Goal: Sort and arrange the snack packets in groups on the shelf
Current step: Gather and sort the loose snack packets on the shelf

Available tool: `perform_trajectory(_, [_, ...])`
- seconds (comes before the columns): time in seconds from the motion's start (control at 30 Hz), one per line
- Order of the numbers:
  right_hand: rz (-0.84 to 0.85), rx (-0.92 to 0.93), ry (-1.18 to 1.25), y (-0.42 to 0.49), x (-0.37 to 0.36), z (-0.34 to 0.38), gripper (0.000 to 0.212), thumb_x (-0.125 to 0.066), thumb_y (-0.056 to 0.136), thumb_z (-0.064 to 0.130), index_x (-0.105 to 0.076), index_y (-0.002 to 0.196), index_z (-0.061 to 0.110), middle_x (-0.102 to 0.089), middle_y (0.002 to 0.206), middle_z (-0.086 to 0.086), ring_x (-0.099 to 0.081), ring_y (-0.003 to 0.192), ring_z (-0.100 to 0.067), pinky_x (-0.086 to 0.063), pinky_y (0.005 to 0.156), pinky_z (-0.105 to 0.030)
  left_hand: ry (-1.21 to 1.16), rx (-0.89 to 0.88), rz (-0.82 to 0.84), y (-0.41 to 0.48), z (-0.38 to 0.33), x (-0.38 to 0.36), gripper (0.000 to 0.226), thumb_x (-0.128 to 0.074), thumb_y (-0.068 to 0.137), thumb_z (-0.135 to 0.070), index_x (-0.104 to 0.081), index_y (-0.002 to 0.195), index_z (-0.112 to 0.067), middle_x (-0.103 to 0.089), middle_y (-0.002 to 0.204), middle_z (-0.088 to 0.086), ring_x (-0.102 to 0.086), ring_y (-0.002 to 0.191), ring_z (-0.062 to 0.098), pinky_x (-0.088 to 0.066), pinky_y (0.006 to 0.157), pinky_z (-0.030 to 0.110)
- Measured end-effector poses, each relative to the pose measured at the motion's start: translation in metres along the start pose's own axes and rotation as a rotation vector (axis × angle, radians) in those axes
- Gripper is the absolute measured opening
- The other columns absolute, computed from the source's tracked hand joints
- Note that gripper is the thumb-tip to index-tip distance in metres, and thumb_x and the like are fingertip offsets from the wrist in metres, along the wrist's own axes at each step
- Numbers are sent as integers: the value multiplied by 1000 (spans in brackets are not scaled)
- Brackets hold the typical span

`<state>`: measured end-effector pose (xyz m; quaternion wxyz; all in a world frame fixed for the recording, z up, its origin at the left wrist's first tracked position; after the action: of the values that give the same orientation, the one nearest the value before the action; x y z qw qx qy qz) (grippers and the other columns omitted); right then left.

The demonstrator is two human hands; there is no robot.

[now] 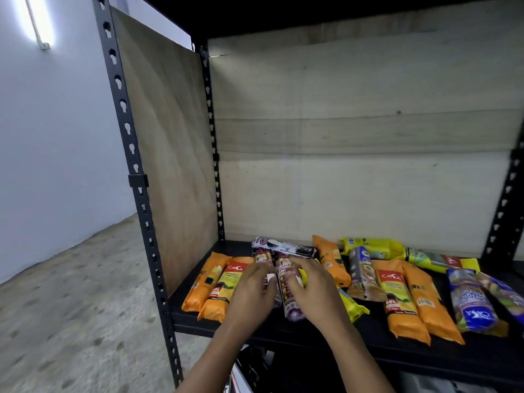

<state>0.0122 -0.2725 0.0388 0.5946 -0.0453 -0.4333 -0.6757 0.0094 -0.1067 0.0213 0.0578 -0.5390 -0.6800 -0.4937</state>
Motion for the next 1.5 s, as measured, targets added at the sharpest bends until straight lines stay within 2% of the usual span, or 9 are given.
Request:
perform_trajectory(0.17, [-68,-88,-58,-9,44,-38,35,-58,96,37,-59,130,28,-55,128,9,-52,120,-12,-45,93,-28,-64,-22,68,25,-28,-38,29,-54,96,-31,-60,123,-25,-55,124,-7,-51,118,9,-44,97,26])
perform_trajectory(0.3, [-91,-162,-148,-20,79,-69,33,-58,95,37,-59,127,30,-51,125,8,-50,117,-14,-44,87,-27,-41,-29,151,45,-53,-76,35,-55,94,-36,-57,126,-24,-52,126,-4,-45,122,13,-37,102,26])
perform_trajectory(0.4, [-94,-200,-214,-25,100,-86,31,-61,94,34,-62,125,28,-54,121,4,-49,115,-18,-44,88,-31,13,-39,211,54,-75,-101,40,-49,92,-43,-56,129,-27,-49,129,-2,-44,125,17,-40,103,36])
perform_trajectory(0.53, [-49,-300,-394,-31,118,-103,46,-56,94,46,-53,136,29,-50,129,0,-44,119,-25,-46,92,-40,163,-55,272,68,-83,-124,42,-47,92,-45,-55,130,-29,-50,130,0,-50,120,22,-41,99,39])
perform_trajectory(0.67, [60,-405,-473,-39,122,-113,58,-55,93,50,-43,145,28,-38,145,-3,-33,133,-28,-42,103,-39,344,3,378,79,-84,-136,45,-47,91,-45,-50,134,-31,-45,137,2,-49,125,26,-28,110,51])
perform_trajectory(0.83, [152,-441,-610,-44,117,-108,55,-58,93,49,-45,141,26,-38,144,-6,-32,133,-29,-41,101,-36,462,66,631,90,-87,-146,62,-53,86,-47,-37,144,-37,-29,151,7,-43,133,36,-9,114,69])
perform_trajectory(1.03, [199,-504,-695,-38,116,-106,57,-62,90,47,-44,138,23,-46,138,-10,-37,128,-32,-42,95,-35,478,105,798,98,-95,-153,64,-59,84,-44,-37,145,-42,-17,156,12,-49,128,41,-5,113,70])
perform_trajectory(1.33, [162,-525,-661,-34,109,-107,60,-68,87,39,-42,138,20,-36,141,-14,-50,117,-33,-47,88,-36,470,110,689,98,-92,-161,54,-55,88,-15,-52,138,-37,-32,146,13,-51,126,32,-16,114,59])
perform_trajectory(1.5, [28,-488,-552,-39,110,-111,59,-63,85,39,-43,138,23,-34,141,-9,-42,121,-30,-47,92,-35,431,11,577,93,-96,-154,44,-56,90,-18,-60,131,-33,-46,133,10,-49,125,29,-29,115,49])
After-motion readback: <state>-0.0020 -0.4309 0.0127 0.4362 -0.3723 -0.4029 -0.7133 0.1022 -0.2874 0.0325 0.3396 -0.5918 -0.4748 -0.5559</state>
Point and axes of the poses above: each hand's wrist, its own y-axis towards the middle knuckle, its own x-axis out of the back of the hand, z = x × y, the point moved 2 cm from there along y, towards the middle knuckle
